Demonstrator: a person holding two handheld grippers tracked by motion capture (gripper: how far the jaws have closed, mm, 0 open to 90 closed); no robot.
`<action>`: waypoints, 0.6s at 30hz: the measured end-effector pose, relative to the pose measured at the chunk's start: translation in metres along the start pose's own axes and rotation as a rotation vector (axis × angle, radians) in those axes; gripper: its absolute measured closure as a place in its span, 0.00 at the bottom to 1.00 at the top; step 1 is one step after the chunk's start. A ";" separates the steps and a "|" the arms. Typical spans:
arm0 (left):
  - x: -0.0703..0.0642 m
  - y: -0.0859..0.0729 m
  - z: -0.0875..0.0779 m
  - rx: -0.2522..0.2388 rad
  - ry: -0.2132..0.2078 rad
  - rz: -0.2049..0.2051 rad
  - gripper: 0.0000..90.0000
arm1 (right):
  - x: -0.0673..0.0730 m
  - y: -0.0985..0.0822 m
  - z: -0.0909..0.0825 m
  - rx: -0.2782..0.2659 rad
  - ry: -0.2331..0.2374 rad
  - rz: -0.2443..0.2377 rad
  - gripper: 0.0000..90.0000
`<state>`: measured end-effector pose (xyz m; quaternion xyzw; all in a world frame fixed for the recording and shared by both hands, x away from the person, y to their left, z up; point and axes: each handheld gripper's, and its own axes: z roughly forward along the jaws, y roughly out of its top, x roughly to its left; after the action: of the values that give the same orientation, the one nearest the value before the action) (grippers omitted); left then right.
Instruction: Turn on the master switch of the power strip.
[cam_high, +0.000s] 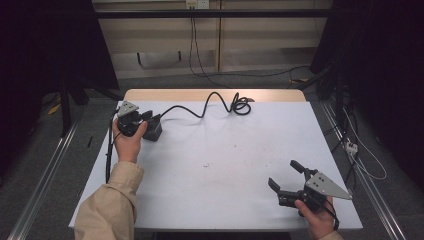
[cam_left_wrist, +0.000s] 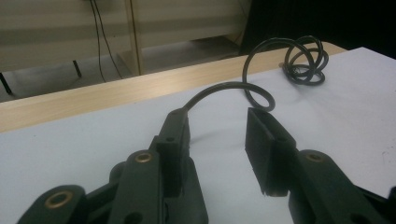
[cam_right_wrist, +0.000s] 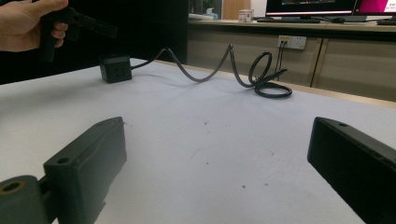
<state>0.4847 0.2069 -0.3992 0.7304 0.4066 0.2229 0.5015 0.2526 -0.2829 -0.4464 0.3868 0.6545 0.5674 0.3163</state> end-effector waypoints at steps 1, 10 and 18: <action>0.000 0.000 0.000 0.002 0.001 0.002 0.68 | 0.000 0.000 0.000 0.001 0.001 0.001 0.04; 0.005 -0.002 0.000 0.008 0.011 -0.010 0.71 | 0.000 0.000 0.000 0.001 0.001 0.002 0.04; 0.010 -0.003 0.000 0.014 0.019 -0.013 0.75 | 0.000 0.000 0.001 0.001 0.003 0.004 0.04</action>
<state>0.4892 0.2162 -0.4029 0.7291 0.4177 0.2236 0.4939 0.2530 -0.2827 -0.4467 0.3875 0.6544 0.5683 0.3142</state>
